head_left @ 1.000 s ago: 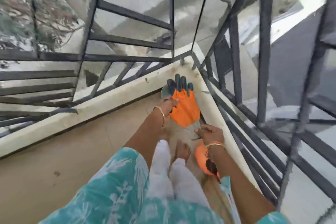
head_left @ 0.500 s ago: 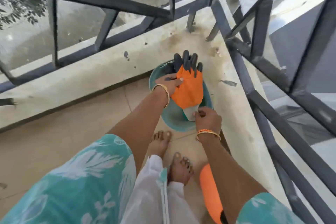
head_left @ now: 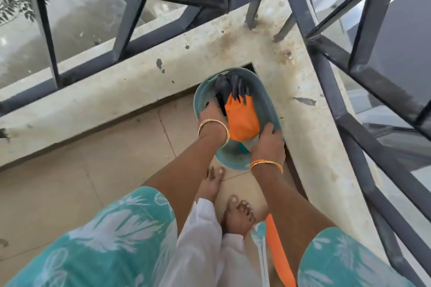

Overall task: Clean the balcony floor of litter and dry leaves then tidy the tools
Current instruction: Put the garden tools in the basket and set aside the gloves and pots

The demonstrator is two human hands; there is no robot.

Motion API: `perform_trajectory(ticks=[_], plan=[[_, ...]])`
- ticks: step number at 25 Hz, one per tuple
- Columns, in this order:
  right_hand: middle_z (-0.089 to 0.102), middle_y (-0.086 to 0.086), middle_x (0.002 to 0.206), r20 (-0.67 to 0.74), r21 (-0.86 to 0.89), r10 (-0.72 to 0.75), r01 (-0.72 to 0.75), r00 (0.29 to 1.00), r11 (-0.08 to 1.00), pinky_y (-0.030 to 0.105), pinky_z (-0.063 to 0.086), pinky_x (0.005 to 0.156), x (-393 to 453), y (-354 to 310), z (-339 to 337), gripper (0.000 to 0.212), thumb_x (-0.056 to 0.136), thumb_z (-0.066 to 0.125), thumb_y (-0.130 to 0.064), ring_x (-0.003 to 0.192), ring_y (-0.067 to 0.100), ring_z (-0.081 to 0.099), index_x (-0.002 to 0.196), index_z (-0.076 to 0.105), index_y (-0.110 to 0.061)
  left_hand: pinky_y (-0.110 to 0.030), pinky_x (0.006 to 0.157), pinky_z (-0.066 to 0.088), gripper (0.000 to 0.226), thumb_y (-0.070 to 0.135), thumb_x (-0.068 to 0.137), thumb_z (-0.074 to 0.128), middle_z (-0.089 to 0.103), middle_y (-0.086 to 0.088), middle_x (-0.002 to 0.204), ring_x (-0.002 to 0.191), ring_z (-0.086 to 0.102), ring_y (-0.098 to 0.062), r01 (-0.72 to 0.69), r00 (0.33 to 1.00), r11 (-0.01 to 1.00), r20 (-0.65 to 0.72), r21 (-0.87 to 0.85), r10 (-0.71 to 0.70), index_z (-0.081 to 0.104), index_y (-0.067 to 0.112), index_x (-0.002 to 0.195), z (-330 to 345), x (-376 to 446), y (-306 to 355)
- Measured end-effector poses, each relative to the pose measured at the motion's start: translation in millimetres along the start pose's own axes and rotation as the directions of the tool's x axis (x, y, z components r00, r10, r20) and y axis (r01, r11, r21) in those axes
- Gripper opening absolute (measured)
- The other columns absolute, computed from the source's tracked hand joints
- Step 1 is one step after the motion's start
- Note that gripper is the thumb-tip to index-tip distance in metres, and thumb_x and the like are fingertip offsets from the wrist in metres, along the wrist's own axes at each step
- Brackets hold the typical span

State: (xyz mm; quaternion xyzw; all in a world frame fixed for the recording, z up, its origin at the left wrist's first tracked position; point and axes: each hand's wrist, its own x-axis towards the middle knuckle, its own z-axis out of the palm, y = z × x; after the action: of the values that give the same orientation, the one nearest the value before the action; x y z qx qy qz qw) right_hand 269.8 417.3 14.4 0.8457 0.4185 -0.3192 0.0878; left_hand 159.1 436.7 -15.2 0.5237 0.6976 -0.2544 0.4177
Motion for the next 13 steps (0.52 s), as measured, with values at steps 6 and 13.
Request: perform_trajectory(ticks=[6, 13], plan=[[0.029, 0.014, 0.140, 0.140, 0.077, -0.224, 0.215, 0.964, 0.974, 0.042, 0.039, 0.099, 6, -6, 9, 0.073, 0.076, 0.059, 0.008, 0.127, 0.035, 0.032, 0.139, 0.029, -0.013, -0.039, 0.096, 0.038, 0.038, 0.003, 0.091, 0.047, 0.034, -0.015, 0.136, 0.124, 0.035, -0.032, -0.320, 0.854, 0.890, -0.308, 0.324, 0.419, 0.040, 0.007, 0.128, -50, -9, 24], [0.042, 0.017, 0.133, 0.059, 0.085, -0.240, 0.234, 0.969, 0.968, 0.043, 0.038, 0.097, -18, 0, -24, 0.052, 0.080, 0.054, 0.002, 0.122, 0.036, 0.038, 0.130, 0.043, -0.005, -0.040, 0.110, 0.030, 0.063, 0.007, 0.081, 0.062, 0.023, -0.011, 0.150, 0.140, 0.022, -0.027, -0.388, 0.879, 0.799, -0.077, 0.460, 0.471, 0.034, 0.014, 0.138, -70, -32, -6]])
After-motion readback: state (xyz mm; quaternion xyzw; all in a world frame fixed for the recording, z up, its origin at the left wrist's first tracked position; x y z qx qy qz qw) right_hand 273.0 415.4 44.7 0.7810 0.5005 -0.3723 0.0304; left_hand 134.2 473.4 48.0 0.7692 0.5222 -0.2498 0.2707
